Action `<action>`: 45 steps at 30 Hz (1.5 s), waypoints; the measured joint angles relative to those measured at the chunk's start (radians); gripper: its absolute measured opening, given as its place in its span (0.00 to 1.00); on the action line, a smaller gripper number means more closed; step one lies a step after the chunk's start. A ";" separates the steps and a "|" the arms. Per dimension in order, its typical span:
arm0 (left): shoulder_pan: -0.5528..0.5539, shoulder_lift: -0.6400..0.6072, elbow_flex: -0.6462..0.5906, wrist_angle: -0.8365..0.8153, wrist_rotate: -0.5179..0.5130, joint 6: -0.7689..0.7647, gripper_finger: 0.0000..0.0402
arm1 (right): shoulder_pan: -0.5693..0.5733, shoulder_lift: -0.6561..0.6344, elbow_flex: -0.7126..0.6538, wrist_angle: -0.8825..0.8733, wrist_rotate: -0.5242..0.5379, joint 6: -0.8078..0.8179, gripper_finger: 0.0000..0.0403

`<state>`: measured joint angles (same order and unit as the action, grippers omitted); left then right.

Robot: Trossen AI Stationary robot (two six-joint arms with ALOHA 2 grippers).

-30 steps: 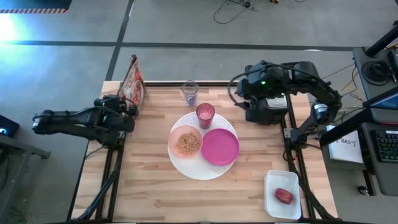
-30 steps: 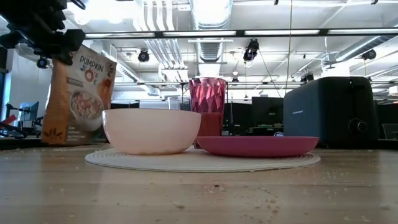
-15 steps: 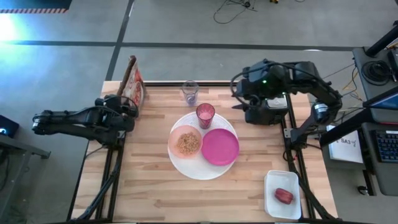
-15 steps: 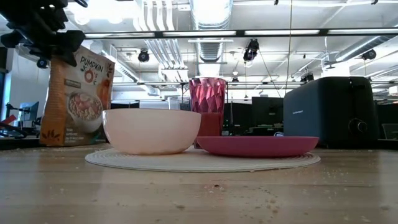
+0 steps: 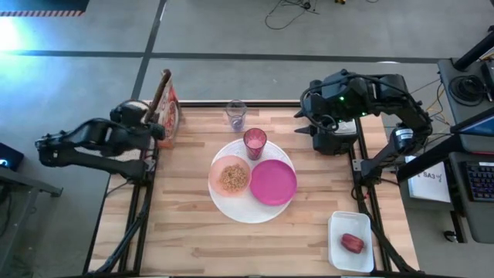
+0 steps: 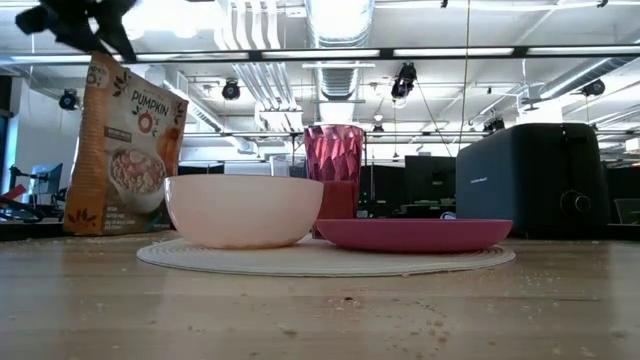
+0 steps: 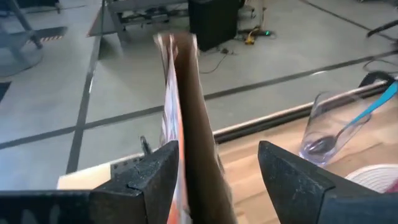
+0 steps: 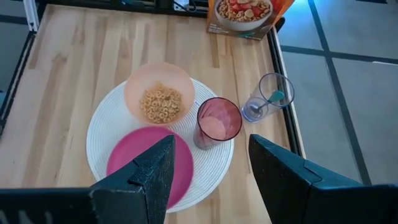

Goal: Arrange a breakfast setting
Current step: Pour the cereal into the orange bowl, then put the toasted bagel on the pink plate

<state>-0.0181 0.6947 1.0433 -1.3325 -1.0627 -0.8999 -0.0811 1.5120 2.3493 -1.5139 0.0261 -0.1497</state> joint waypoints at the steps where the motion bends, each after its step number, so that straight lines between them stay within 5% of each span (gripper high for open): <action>1: 0.000 0.001 0.027 -0.003 -0.001 0.022 0.51 | 0.000 0.000 0.000 0.000 0.000 0.000 0.48; 9: 0.000 0.000 0.191 -0.006 -0.001 0.108 0.51 | 0.000 -0.001 0.000 0.000 -0.001 0.000 0.48; 19: 0.000 0.018 0.228 0.073 0.102 0.210 0.51 | 0.000 0.000 0.000 0.000 -0.004 -0.019 0.48; 25: 0.000 0.034 0.216 0.160 0.163 0.314 0.51 | 0.000 0.002 0.000 0.000 -0.190 -0.310 0.48; 29: -0.001 0.042 0.205 0.165 0.194 0.319 0.51 | 0.000 0.006 0.000 0.003 -0.183 -0.395 0.48; 37: -0.001 0.046 0.198 0.247 0.241 0.334 0.51 | 0.000 0.014 0.000 0.011 -0.183 -0.361 0.48; 45: -0.001 0.044 0.198 0.442 0.431 0.516 0.51 | 0.000 0.058 0.000 0.044 -0.182 -0.206 0.48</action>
<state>-0.0191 0.7385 1.2411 -0.8907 -0.6312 -0.3835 -0.0811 1.5701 2.3491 -1.4703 -0.1563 -0.3555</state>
